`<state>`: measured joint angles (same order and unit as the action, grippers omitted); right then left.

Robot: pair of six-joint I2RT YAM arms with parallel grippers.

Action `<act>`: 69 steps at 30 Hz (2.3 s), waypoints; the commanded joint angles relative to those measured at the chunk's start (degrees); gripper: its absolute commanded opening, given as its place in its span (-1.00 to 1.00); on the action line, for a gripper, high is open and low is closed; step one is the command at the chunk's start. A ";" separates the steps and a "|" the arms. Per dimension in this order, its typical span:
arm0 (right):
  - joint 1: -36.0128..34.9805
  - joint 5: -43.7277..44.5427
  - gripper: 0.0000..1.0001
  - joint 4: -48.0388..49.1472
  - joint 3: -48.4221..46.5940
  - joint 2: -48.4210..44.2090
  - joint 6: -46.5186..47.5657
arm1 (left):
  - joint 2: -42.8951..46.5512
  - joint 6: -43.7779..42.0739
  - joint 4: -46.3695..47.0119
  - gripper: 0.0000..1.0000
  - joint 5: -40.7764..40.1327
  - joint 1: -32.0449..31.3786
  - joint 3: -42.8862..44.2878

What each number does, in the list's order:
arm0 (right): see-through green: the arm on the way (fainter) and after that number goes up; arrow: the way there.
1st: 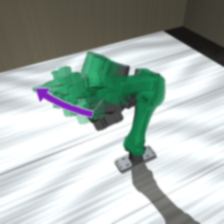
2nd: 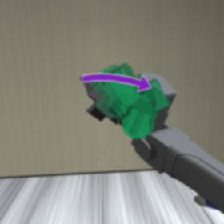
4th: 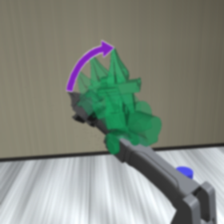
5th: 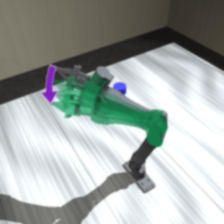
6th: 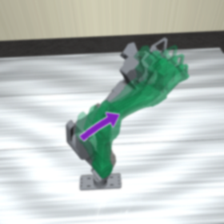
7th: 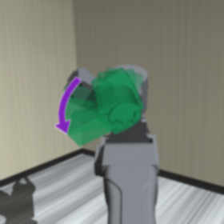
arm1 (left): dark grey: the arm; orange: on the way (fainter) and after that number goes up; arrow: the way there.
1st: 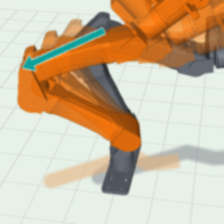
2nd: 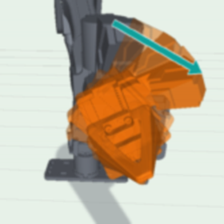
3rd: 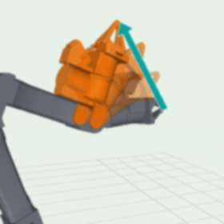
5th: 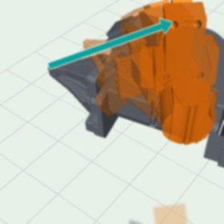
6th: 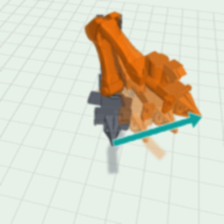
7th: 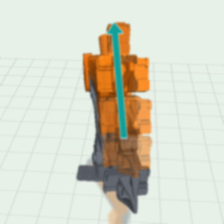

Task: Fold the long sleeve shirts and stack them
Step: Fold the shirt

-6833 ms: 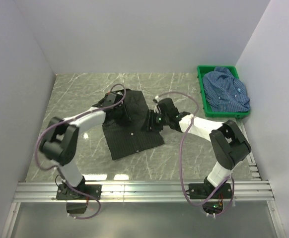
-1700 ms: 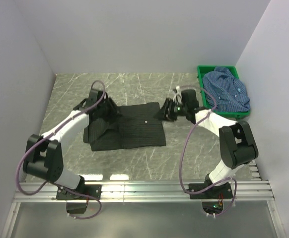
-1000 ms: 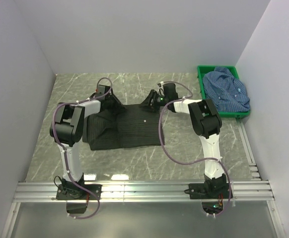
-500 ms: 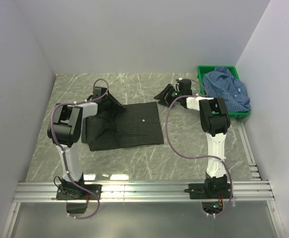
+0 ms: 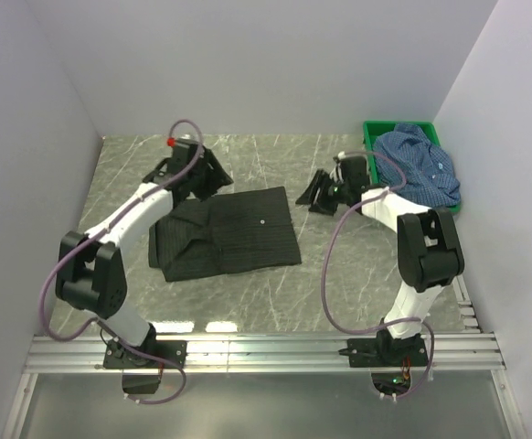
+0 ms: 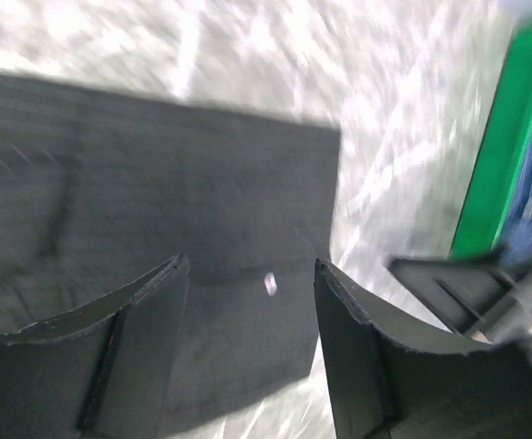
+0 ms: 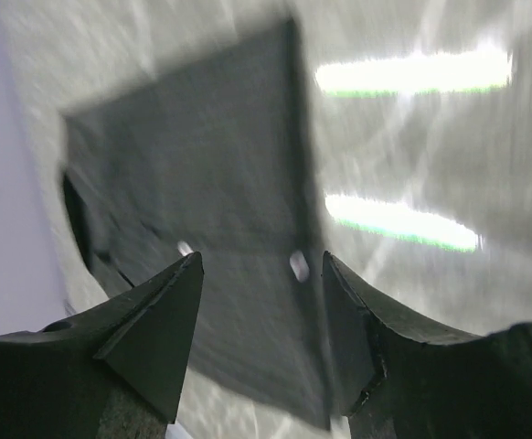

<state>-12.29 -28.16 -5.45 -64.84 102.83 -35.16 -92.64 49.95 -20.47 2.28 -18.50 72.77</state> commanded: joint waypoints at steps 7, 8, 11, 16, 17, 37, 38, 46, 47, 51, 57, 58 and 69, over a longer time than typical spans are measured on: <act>-5.01 0.91 0.20 -5.26 12.36 -6.67 2.46 | 2.72 -6.88 -6.34 0.25 -13.52 -19.54 -2.45; -5.89 1.09 0.19 -5.70 12.54 -6.59 2.72 | 3.08 -7.67 -5.90 0.25 -14.32 -21.56 -3.33; -9.49 1.70 0.15 -6.59 13.68 -5.80 2.81 | 3.17 -9.16 -4.67 0.25 -15.46 -25.34 -3.86; -13.10 0.39 -0.16 -3.16 16.23 -7.28 -0.87 | 3.34 -12.42 -0.02 0.24 -20.56 -31.24 -6.67; -13.37 0.48 -0.24 -3.33 16.15 -7.98 -1.31 | 3.60 -13.29 1.30 0.23 -20.65 -32.72 -7.46; -13.55 -5.67 -0.86 -3.95 12.98 -13.00 -8.61 | -4.21 -33.77 25.66 0.21 -38.13 -51.45 -16.18; -13.55 -5.76 -0.86 -3.78 12.98 -13.09 -8.87 | -6.04 -33.87 25.39 0.20 -38.93 -52.33 -15.56; -13.55 -5.41 -0.85 -3.77 12.90 -13.18 -9.40 | -12.56 -28.61 19.43 -0.14 -52.53 -53.39 -11.26; -13.55 -5.24 -0.84 -3.78 12.90 -13.18 -9.40 | -13.17 -27.99 17.85 -0.32 -53.69 -53.39 -11.08; -13.55 -5.41 -0.84 -3.60 12.98 -13.00 -9.49 | -13.36 -24.82 14.85 -0.78 -56.34 -53.39 -10.37; -11.97 -3.48 -0.16 -2.02 12.46 -12.13 -10.72 | -10.02 -24.11 16.59 -0.99 -53.53 -53.39 -12.12; -11.27 -3.04 -0.04 -1.76 12.11 -11.86 -10.90 | -8.80 -23.85 16.78 -0.99 -53.26 -53.39 -12.74; -10.47 -3.21 0.54 5.37 8.41 -0.36 -13.97 | -4.31 -19.46 14.41 -0.99 -50.63 -52.95 -12.22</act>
<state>-22.94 -31.03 -3.16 -55.33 99.85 -47.59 -99.57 27.97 -5.58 -49.10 -71.64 60.12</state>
